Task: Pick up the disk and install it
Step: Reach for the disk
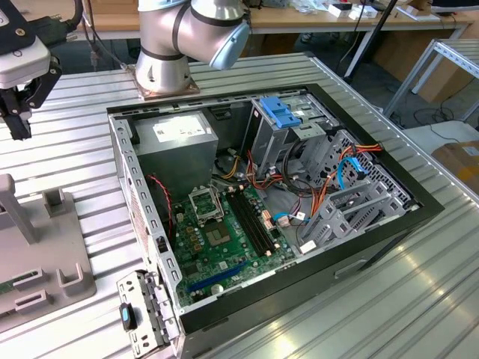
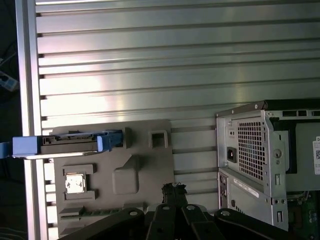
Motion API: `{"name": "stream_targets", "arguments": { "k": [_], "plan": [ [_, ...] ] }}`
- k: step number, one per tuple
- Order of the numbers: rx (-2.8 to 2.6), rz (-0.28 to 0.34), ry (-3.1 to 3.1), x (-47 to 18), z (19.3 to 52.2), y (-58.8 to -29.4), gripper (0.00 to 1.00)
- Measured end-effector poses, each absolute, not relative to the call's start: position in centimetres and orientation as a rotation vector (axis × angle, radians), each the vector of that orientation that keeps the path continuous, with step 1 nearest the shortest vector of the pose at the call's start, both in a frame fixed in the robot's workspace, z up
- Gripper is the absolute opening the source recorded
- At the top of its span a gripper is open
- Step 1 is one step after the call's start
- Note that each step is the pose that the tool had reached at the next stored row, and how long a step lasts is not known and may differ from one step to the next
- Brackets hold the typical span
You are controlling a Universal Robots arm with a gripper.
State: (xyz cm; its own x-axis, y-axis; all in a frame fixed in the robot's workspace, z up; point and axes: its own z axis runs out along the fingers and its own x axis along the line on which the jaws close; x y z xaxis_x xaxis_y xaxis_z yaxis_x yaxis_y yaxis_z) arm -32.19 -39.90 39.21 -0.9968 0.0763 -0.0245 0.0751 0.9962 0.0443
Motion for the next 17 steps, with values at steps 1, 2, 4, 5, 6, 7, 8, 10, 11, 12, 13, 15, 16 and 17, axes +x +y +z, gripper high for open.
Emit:
{"name": "stream_targets", "arguments": {
  "k": [1,2,4,5,6,7,8,10,11,12,13,15,16,17],
  "plan": [
    [0.118,0.068,3.113,-32.23,39.21,-39.9,0.11],
    [0.118,0.068,3.112,-32.3,39.2,-39.89,0.11],
    [0.118,0.068,3.113,-32.38,39.21,-39.9,0.11],
    [0.118,0.068,3.113,-32.47,39.21,-39.9,0.11],
    [0.118,0.068,3.113,-32.53,39.21,-39.9,0.11],
    [0.118,0.068,3.112,-32.56,39.2,-39.9,0.11],
    [0.118,0.068,3.112,-32.58,39.2,-39.9,0.11],
    [0.118,0.068,3.113,-32.61,39.21,-39.9,0.11],
    [0.118,0.068,3.113,-32.63,39.21,-39.9,0.11],
    [0.118,0.068,3.112,-32.65,39.2,-39.9,0.11],
    [0.118,0.068,3.113,-32.67,39.21,-39.9,0.11],
    [0.118,0.068,3.113,-32.75,39.21,-39.9,0.11],
    [0.118,0.068,3.112,-32.8,39.2,-39.9,0.11],
    [0.118,0.068,3.112,-32.81,39.21,-39.9,0.11]
  ]
}}
